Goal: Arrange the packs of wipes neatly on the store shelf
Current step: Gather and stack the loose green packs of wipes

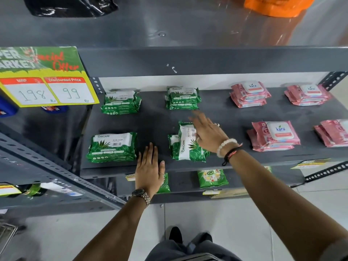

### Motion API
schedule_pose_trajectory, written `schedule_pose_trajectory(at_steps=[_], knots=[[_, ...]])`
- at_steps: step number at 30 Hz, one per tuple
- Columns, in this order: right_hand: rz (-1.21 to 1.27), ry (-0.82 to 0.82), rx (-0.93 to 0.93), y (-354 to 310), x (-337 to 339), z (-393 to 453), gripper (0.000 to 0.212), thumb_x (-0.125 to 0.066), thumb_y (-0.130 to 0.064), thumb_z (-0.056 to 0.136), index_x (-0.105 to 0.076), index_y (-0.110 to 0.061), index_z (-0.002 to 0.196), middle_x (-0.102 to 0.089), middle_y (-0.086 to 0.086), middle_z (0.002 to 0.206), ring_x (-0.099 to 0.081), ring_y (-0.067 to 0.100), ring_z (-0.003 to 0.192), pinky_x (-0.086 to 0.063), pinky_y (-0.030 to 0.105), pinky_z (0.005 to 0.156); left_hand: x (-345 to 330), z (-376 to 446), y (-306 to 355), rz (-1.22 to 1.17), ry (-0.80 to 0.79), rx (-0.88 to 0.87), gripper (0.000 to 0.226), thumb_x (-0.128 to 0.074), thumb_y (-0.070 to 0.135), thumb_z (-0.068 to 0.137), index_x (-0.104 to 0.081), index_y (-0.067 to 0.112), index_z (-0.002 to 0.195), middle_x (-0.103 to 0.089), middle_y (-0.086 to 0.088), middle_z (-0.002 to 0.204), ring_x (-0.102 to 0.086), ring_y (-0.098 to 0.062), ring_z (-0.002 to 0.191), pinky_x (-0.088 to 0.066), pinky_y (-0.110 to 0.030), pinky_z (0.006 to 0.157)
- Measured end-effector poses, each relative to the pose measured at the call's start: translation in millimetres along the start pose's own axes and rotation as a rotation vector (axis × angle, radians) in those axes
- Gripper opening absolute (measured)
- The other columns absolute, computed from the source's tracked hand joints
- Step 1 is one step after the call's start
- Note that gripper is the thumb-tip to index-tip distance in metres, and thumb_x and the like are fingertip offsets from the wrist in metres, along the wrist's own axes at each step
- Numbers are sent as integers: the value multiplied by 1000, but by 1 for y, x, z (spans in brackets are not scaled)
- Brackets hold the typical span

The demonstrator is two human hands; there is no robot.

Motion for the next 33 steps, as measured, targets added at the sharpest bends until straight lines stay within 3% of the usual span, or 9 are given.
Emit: schedule_pose_trajectory(at_steps=[2,4,6,9,12,16,22,33], knots=[[-149,-157,201,-4,0,-6,81,-44,17,76,-25,-18,146,-11,-1,160,-15,24,146,-31,51,114,0,0,0,-3,-1,1,57,-28,34,95,-40,0,139,-33,-18,150,-33,-31,137,-25,-48,112],[-272,-247,288,-9,-4,-12,85,-37,21,76,-19,-22,148,-4,-5,161,0,20,149,-21,55,117,0,1,0,-1,-4,2,57,-28,34,95,-40,0,139,-33,-18,150,-32,-31,137,-25,-48,112],[-324,-252,313,-10,-10,-14,84,-36,20,77,-17,-22,148,-2,-5,161,4,20,149,-17,56,118,0,1,0,-1,-5,0,58,-27,35,95,-40,0,139,-33,-19,150,-32,-31,137,-25,-48,112],[-334,-227,283,-5,-13,-9,77,-52,6,82,-21,-20,147,-10,-3,161,-2,21,149,-19,54,118,0,1,0,-9,-10,-1,58,-27,35,95,-39,0,139,-33,-19,150,-32,-32,137,-25,-49,112],[-238,-186,172,0,-14,-6,85,-76,-37,72,-32,-17,142,-34,3,150,-29,24,141,-29,45,114,0,1,0,-20,-11,-7,57,-27,35,96,-39,0,139,-33,-19,150,-32,-33,137,-24,-49,112],[-167,-79,-6,1,-18,-8,87,-69,-66,62,-42,-22,133,-49,6,133,-48,32,121,-35,49,108,1,0,0,-32,-11,-8,57,-29,35,96,-38,0,140,-32,-19,150,-31,-32,137,-24,-49,112],[-113,9,-140,-4,-26,-13,83,-64,-72,61,-46,-24,126,-52,9,120,-52,37,111,-44,52,97,0,0,-1,-30,-18,-5,58,-26,36,96,-38,-1,140,-32,-20,150,-32,-32,137,-23,-49,113],[-54,-27,-107,0,-25,-13,81,-72,-60,64,-42,-22,129,-46,8,125,-48,36,118,-43,59,98,0,-1,0,-17,-22,-6,60,-23,38,97,-37,-1,140,-32,-20,150,-31,-31,137,-20,-46,113]])
Point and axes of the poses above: each hand's wrist, its own z-axis towards the middle knuckle, its own x-axis out of the back of the hand, y = z × x, the point moved 4 cm from there along z, towards the middle knuckle
